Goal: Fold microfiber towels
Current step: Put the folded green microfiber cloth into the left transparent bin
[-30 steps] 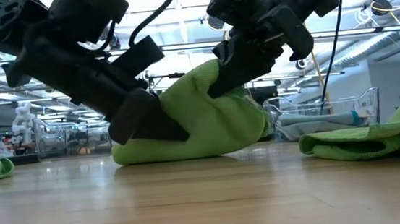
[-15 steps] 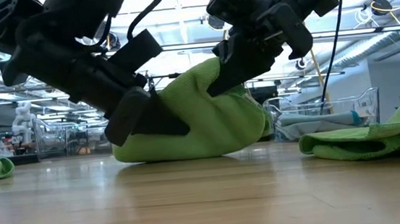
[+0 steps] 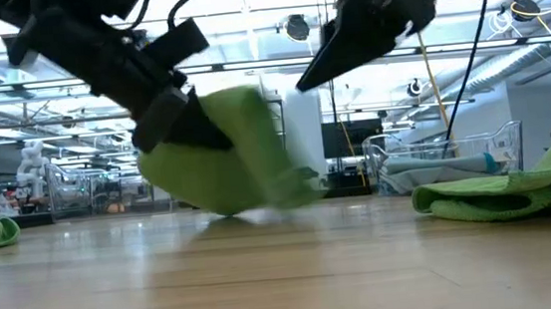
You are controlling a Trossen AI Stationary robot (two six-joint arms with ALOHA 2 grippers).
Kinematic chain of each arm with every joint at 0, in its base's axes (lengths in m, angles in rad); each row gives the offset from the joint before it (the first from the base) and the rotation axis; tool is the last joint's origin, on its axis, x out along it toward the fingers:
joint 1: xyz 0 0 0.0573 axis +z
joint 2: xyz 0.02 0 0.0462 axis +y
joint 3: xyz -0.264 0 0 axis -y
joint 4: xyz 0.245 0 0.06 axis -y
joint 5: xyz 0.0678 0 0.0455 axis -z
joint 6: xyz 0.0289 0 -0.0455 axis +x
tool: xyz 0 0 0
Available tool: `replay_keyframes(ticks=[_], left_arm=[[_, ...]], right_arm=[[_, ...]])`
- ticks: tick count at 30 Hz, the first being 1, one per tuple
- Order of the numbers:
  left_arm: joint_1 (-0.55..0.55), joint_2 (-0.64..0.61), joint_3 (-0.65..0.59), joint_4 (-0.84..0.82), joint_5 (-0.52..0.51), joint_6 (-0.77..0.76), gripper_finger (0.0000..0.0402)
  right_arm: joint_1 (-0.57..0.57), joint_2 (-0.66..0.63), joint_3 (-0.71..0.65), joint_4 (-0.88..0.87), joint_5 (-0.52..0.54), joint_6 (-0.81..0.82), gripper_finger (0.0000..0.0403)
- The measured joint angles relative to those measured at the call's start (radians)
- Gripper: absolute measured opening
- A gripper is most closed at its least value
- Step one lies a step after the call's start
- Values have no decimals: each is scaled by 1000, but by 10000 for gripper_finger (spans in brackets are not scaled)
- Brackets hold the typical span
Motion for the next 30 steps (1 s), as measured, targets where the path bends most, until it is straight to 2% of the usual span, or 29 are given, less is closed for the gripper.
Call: replay_keyframes(ticks=[4, 7, 10, 14, 18, 25, 30], left_arm=[[67, -143, 0, -130, 0, 66, 3], [130, -249, 22, -253, 1, 123, 3], [211, -321, 96, -466, 4, 152, 3], [350, -358, 226, -748, 38, 177, 3], [504, -356, 351, -949, 65, 213, 3], [695, -352, 482, -989, 52, 375, 3], [810, -352, 458, -918, 38, 548, 5]], right_arm=[[23, -61, -74, 69, 37, 56, 199], [38, -69, -144, 160, 40, 82, 205], [51, -69, -194, 232, 40, 82, 202], [58, -69, -238, 291, 38, 73, 195], [64, -70, -252, 323, 37, 54, 192], [93, -70, -254, 323, 36, 36, 192], [109, -70, -254, 322, 36, 36, 192]])
